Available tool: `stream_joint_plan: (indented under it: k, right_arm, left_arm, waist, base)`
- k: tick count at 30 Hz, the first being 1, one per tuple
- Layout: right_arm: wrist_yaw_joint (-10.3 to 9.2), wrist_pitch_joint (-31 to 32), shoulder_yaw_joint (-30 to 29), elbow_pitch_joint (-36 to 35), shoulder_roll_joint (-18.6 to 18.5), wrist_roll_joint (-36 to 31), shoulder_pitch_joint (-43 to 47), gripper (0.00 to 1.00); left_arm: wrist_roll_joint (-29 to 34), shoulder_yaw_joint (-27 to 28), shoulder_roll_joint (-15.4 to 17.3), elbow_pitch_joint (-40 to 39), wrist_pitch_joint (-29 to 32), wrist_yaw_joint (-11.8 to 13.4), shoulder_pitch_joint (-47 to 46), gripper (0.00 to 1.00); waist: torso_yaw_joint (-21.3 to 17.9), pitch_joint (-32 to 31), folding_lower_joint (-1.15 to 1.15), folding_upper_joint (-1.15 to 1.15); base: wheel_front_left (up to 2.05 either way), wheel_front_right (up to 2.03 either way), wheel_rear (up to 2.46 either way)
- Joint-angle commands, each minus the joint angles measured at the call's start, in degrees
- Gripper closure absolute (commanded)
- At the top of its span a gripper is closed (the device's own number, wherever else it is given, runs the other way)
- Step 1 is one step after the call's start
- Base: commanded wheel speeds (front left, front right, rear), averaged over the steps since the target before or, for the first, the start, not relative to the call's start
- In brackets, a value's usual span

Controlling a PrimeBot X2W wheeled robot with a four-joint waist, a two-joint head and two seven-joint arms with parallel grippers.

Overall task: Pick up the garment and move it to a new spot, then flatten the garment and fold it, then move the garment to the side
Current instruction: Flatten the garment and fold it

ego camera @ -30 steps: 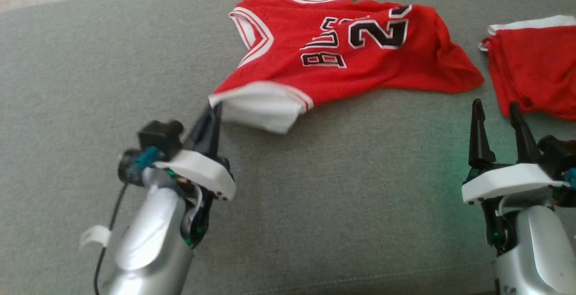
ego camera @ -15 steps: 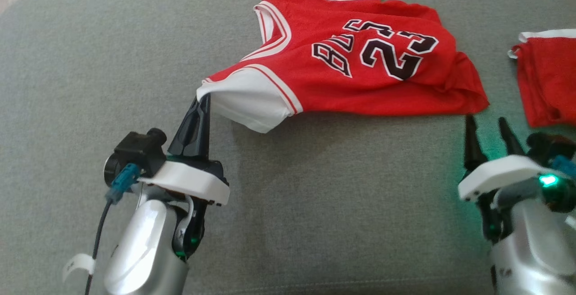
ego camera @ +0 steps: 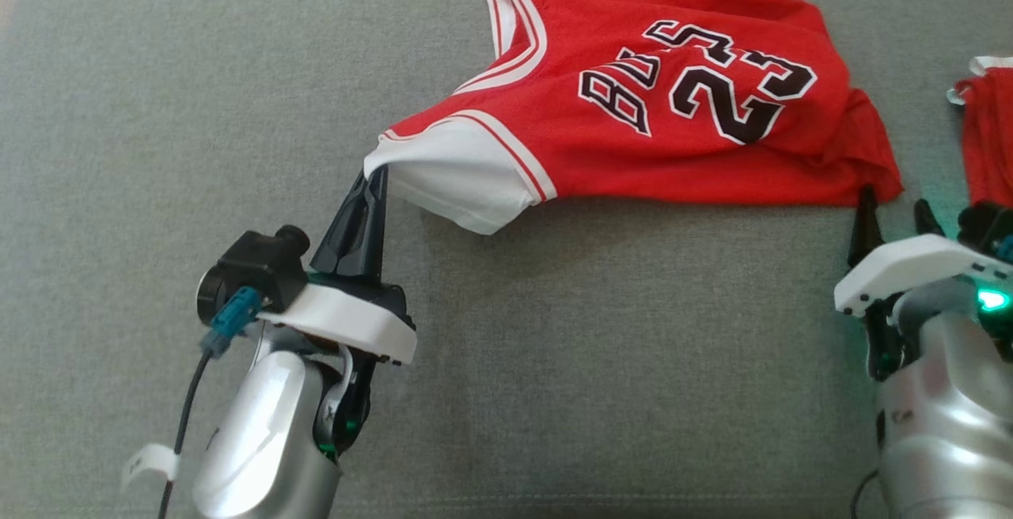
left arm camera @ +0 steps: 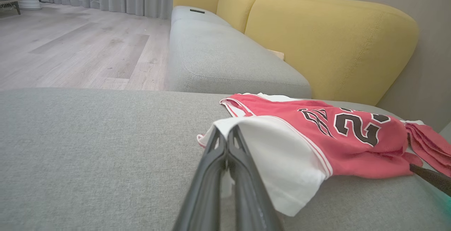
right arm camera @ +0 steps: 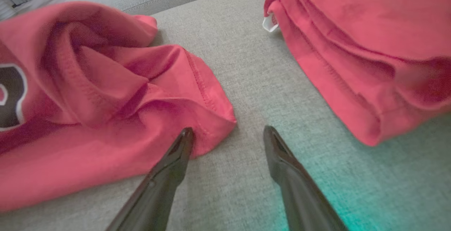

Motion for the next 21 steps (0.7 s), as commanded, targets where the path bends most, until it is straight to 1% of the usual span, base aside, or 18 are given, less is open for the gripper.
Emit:
stream_joint_plan:
  k: [1,6,7,9,12,16,18,21]
  right_arm:
    - [-0.05,-0.54,0.8,-0.51,-0.19,-0.8,-2.35,0.0]
    - [-0.05,-1.41,-0.78,3.8,-0.19,-2.16,-4.77,0.0]
    - [-0.05,-1.49,-0.77,4.69,-0.19,-2.31,-5.15,0.15]
    - [-0.05,-1.91,-0.43,6.32,-0.19,-2.59,-5.73,1.0]
    - [-0.05,-3.23,1.6,8.56,-0.19,-1.38,-6.56,1.0]
    - [-0.05,-5.33,7.84,9.81,-0.19,2.95,-7.48,1.0]
    - [-0.05,-5.72,11.68,9.01,-0.19,6.09,-7.77,1.0]
    - [-0.05,-4.41,18.7,5.0,-0.19,12.78,-8.13,1.0]
  left_arm:
    - [-0.27,1.43,0.69,-2.14,-0.69,-0.22,-2.19,1.0]
    - [-0.16,1.38,0.69,-1.89,-0.69,-0.3,-2.2,1.0]
    - [-0.14,1.39,0.69,-1.8,-0.69,-0.32,-2.16,1.0]
    - [-0.11,1.53,0.69,-1.57,-0.69,-0.36,-2.0,1.0]
    - [-0.18,2.24,0.69,-1.02,-0.69,-0.48,-1.52,1.0]
    - [-1.31,4.06,0.69,-0.68,-0.69,-1.12,-0.92,1.0]
    - [-2.23,5.41,0.69,-0.64,-0.69,-1.67,-0.93,1.0]
    - [-4.21,7.61,0.69,-0.65,-0.69,-2.83,-2.08,1.0]
  waist:
    - [0.23,0.19,0.0,0.0]
    - [0.49,0.41,0.0,0.0]
    - [0.48,0.32,0.0,0.0]
    - [0.33,-0.09,0.0,0.0]
    - [-0.27,-1.22,0.0,0.0]
    - [-1.61,-3.42,0.0,0.0]
    - [-2.48,-4.84,0.0,0.0]
    - [-3.69,-7.08,0.0,0.0]
  base:
    - [0.0,0.0,0.0]
    - [0.0,0.0,0.0]
    - [0.0,0.0,0.0]
    - [0.0,0.0,0.0]
    - [0.0,0.0,0.0]
    - [0.0,0.0,0.0]
    - [0.0,0.0,0.0]
    - [0.0,0.0,0.0]
